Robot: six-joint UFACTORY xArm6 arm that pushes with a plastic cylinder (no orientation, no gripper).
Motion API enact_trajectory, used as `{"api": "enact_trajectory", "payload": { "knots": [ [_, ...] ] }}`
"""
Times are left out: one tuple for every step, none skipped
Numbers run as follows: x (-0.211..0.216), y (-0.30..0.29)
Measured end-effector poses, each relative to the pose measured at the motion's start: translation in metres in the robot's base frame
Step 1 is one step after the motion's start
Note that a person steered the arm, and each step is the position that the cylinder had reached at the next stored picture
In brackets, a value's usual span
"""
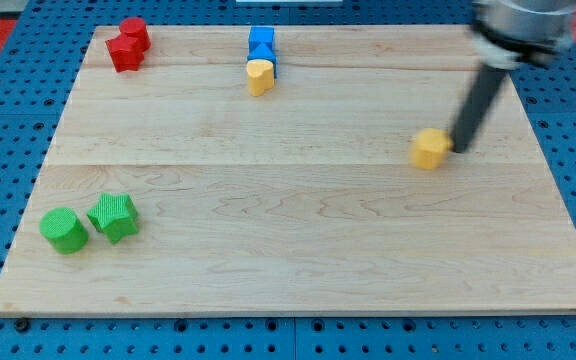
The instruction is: Place the yellow hexagon below the yellow heart
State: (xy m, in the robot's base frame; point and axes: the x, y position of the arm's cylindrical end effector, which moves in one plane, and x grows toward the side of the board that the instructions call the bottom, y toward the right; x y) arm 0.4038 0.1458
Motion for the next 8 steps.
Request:
{"api": "enact_trajectory", "payload": {
  "knots": [
    [-0.024,-0.082],
    [0.016,-0.001],
    [0.061,0.038],
    [0.056,-0.039],
    [-0.015,-0.068],
    [-0.06,-0.099],
    [-0.037,-0.024],
    [-0.014,-0.066]
  ]
}}
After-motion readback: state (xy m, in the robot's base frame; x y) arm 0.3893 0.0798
